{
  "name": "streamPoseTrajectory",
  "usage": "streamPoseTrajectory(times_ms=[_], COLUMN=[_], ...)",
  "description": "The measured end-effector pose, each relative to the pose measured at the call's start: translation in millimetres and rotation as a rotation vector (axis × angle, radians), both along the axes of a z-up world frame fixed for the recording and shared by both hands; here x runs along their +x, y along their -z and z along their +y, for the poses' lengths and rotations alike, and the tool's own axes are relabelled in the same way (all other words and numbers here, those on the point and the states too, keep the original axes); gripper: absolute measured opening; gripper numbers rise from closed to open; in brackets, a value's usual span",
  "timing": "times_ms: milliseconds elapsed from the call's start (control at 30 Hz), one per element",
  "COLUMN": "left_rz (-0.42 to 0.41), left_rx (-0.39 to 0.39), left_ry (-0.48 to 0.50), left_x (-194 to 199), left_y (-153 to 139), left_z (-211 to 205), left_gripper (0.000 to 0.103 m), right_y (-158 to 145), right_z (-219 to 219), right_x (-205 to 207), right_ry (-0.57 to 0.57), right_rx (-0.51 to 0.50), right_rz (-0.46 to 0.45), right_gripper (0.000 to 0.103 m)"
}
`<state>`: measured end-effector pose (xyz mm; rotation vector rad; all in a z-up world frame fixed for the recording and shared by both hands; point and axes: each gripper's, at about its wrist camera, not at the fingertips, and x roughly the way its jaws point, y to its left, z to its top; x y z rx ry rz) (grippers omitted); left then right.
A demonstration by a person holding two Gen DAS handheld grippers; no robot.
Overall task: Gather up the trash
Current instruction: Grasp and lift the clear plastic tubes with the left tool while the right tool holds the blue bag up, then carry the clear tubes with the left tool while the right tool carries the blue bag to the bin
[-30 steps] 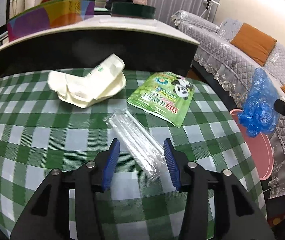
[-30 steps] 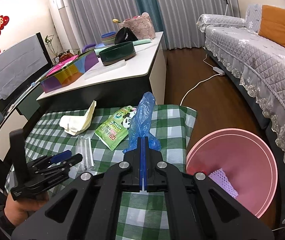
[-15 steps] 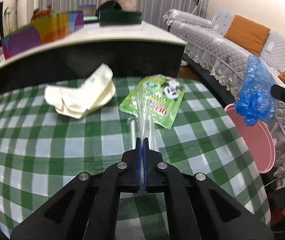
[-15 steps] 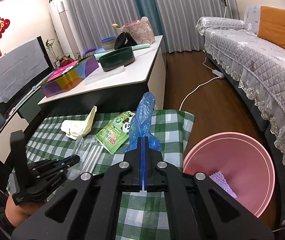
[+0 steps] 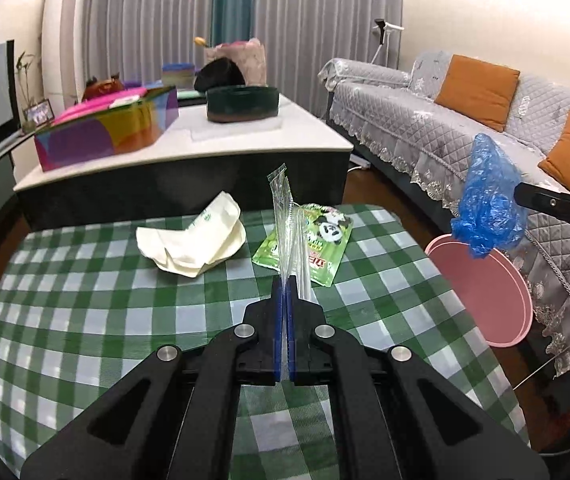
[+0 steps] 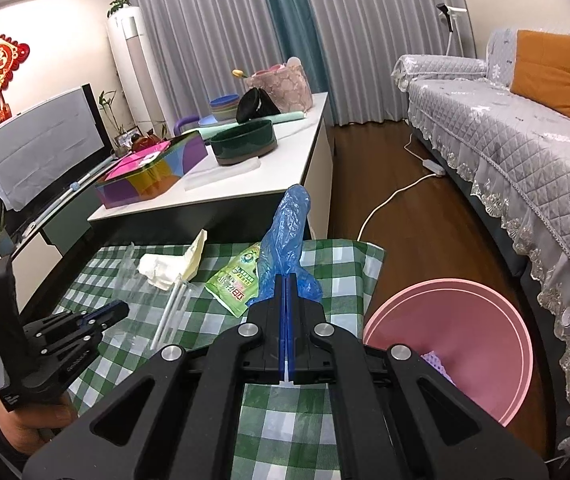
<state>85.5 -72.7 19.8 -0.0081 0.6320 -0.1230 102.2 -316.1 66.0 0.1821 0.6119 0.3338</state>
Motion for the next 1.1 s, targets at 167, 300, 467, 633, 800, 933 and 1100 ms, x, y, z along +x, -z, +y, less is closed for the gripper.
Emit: streamPoseTrajectory(times_ms=[167,300,467,633,800,933,1100], left_rz=[-0.02,-0.033,-0.046,-0.054,-0.055,-0.055,-0.052], left_rx=[-0.001,-0.005,-0.007,-0.01,-0.009,-0.01,-0.012], left_ry=[0.009,0.015,0.025,0.042,0.061,0.081,0.103], left_x=[-12,-19,-24,-25,-22,-19,-14], left_y=[-9,-16,-21,-23,-23,-21,-20], left_z=[1,1,-3,-10,-22,-33,-44], left_gripper=[0.001,0.001,0.001,0.001,0.001,0.001,0.001], right_y=[-7,-12,-18,-24,-24,-23,-19], right_z=[-3,-7,-16,-29,-43,-57,-67], right_x=[-10,-17,-26,-32,-32,-29,-29], right_ry=[0.01,0.018,0.039,0.071,0.103,0.133,0.155], right_rx=[-0.012,-0.021,-0.032,-0.047,-0.044,-0.036,-0.039], right_rz=[-0.021,-0.033,-0.051,-0.073,-0.072,-0.063,-0.055], right_gripper=[0.001,0.001,0.001,0.001,0.001,0.001,0.001])
